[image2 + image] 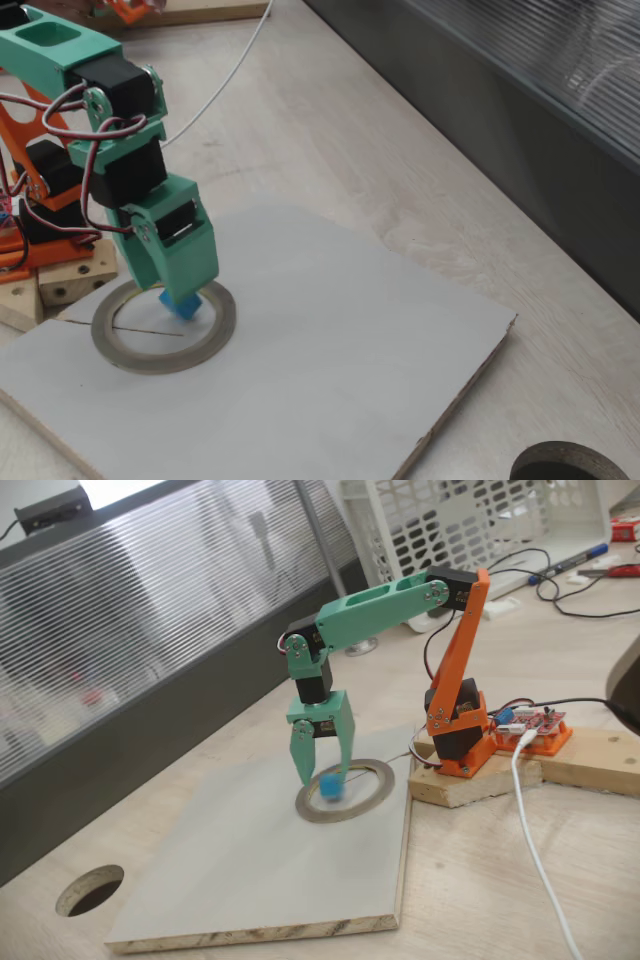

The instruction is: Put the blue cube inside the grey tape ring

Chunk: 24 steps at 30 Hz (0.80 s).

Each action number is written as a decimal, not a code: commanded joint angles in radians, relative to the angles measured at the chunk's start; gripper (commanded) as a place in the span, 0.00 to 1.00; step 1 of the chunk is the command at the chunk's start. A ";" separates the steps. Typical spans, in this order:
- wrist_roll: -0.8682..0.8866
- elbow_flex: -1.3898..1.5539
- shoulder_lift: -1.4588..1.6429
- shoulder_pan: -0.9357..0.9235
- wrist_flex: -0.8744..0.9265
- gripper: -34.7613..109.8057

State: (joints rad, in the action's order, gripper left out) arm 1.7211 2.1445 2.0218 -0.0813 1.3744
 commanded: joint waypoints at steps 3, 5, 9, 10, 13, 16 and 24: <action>0.018 -0.025 0.012 -0.021 0.161 0.84; 0.018 -0.025 -0.029 -0.021 0.176 0.90; 0.017 -0.025 -0.067 -0.021 0.178 0.93; 0.017 -0.025 -0.067 -0.021 0.178 0.93; 0.017 -0.026 -0.060 -0.020 0.178 0.93; 0.017 -0.037 -0.058 -0.020 0.186 0.93; 0.017 -0.474 -0.167 -0.020 0.541 0.91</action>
State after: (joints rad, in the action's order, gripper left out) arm 1.7227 1.8745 1.9052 -0.0798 1.7702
